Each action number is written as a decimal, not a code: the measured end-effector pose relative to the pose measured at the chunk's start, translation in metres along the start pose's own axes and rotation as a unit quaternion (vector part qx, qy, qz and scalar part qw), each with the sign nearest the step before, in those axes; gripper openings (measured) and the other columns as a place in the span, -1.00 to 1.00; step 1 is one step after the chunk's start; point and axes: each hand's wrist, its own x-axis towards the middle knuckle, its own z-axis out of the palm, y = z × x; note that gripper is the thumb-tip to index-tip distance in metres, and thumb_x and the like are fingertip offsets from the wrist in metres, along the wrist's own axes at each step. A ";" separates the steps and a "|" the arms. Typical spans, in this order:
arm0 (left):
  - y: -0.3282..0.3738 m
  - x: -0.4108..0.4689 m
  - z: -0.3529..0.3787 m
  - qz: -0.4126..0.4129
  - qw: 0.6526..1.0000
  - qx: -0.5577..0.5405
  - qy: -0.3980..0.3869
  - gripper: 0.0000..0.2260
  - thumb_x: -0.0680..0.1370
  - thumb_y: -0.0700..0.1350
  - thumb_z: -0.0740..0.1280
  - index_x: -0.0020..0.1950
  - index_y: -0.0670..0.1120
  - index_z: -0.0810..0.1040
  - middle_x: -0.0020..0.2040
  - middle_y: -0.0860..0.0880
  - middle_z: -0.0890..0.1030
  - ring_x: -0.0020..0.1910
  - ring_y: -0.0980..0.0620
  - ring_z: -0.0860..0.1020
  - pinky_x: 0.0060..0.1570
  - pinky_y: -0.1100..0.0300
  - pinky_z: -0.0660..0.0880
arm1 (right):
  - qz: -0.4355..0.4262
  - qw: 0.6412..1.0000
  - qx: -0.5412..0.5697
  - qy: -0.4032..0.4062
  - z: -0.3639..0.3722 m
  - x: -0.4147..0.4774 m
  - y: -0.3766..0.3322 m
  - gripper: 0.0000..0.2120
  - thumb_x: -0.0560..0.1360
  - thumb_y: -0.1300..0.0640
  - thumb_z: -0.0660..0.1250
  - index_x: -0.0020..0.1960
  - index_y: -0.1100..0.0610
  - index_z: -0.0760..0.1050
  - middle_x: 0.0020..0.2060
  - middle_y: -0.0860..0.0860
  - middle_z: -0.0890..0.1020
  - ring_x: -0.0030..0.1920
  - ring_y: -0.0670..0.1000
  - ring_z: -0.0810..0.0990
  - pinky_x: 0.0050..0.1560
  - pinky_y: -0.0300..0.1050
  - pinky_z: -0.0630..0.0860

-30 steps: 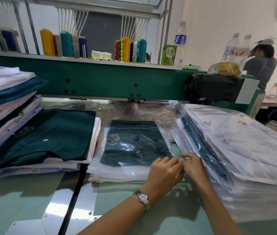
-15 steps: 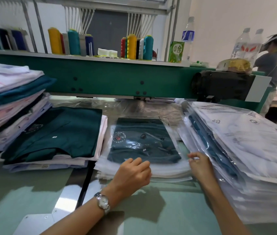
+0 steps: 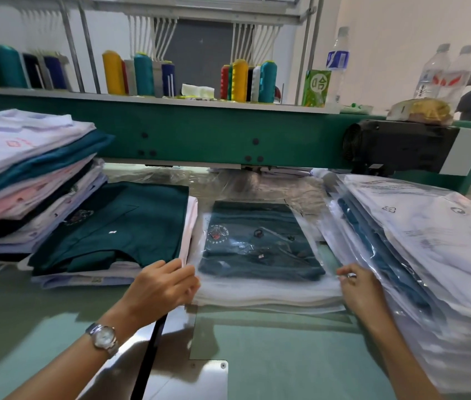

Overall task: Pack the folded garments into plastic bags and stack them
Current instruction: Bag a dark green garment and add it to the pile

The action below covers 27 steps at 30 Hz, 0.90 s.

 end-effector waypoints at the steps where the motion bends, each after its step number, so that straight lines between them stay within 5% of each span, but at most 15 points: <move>1: -0.005 -0.003 -0.003 -0.006 1.000 -0.001 -0.002 -0.88 0.47 -0.17 0.42 -0.26 -0.03 0.58 -0.27 0.07 0.52 -0.36 0.04 0.41 -0.45 0.16 0.33 | 0.000 1.000 -0.004 0.000 0.000 0.000 0.000 -0.83 0.50 0.39 0.27 -0.03 0.20 0.58 -0.09 0.21 0.65 -0.14 0.15 0.60 -0.16 -0.12 0.45; 7: -0.016 -0.013 -0.008 0.008 1.000 0.001 -0.005 -0.88 0.50 -0.15 0.41 -0.24 -0.05 0.58 -0.25 0.06 0.51 -0.36 0.04 0.40 -0.46 0.17 0.33 | -0.024 0.999 -0.040 0.021 0.001 -0.002 -0.002 -0.83 0.52 0.36 0.24 -0.03 0.16 0.56 -0.15 0.18 0.64 -0.27 0.10 0.54 -0.31 -0.16 0.35; 10: -0.011 -0.005 -0.008 0.000 0.999 -0.053 -0.006 -0.87 0.48 -0.15 0.38 -0.27 -0.07 0.55 -0.25 0.04 0.51 -0.34 0.03 0.40 -0.41 0.18 0.33 | -0.069 0.993 -0.082 0.054 -0.003 -0.008 -0.011 -0.84 0.54 0.34 0.23 0.01 0.22 0.57 -0.17 0.22 0.65 -0.18 0.20 0.58 -0.21 -0.09 0.39; 13: -0.007 0.010 -0.004 -0.052 0.991 -0.108 -0.066 -0.88 0.50 -0.06 0.31 -0.16 -0.06 0.59 -0.15 0.05 0.57 -0.23 0.04 0.49 -0.27 0.19 0.41 | -0.106 0.967 -0.221 0.068 -0.006 -0.014 -0.027 -0.84 0.58 0.24 0.19 -0.02 0.21 0.55 -0.18 0.17 0.66 -0.16 0.18 0.59 -0.24 -0.10 0.35; 17: -0.009 0.044 0.015 -0.200 0.964 -0.093 -0.150 -0.61 0.63 0.06 0.01 -0.05 -0.06 0.59 -0.12 0.06 0.59 -0.14 0.01 0.54 -0.13 0.11 0.45 | -0.096 0.919 -0.379 0.053 -0.005 -0.010 -0.056 -0.77 0.59 0.11 0.13 0.02 0.15 0.54 -0.01 0.10 0.59 0.04 0.13 0.52 -0.13 -0.07 0.39; 23: -0.022 0.072 0.049 -0.286 0.883 -0.012 -0.371 -0.82 0.61 -0.27 0.19 0.17 -0.14 0.50 0.03 -0.08 0.59 -0.01 -0.10 0.59 -0.15 0.12 0.47 | -0.003 0.948 -0.298 -0.115 0.018 0.024 -0.076 -0.69 0.60 0.11 0.12 0.27 0.22 0.41 0.15 0.16 0.54 0.13 0.18 0.50 0.01 -0.04 0.42; 27: -0.022 0.080 0.063 -0.344 0.834 0.018 -0.430 -0.81 0.62 -0.22 0.25 0.22 -0.13 0.55 0.13 -0.09 0.58 0.12 -0.09 0.59 0.01 0.13 0.53 | 0.027 0.961 -0.217 -0.169 0.032 0.040 -0.069 -0.79 0.55 0.15 0.16 0.08 0.25 0.46 0.02 0.16 0.56 -0.01 0.15 0.56 -0.06 -0.06 0.49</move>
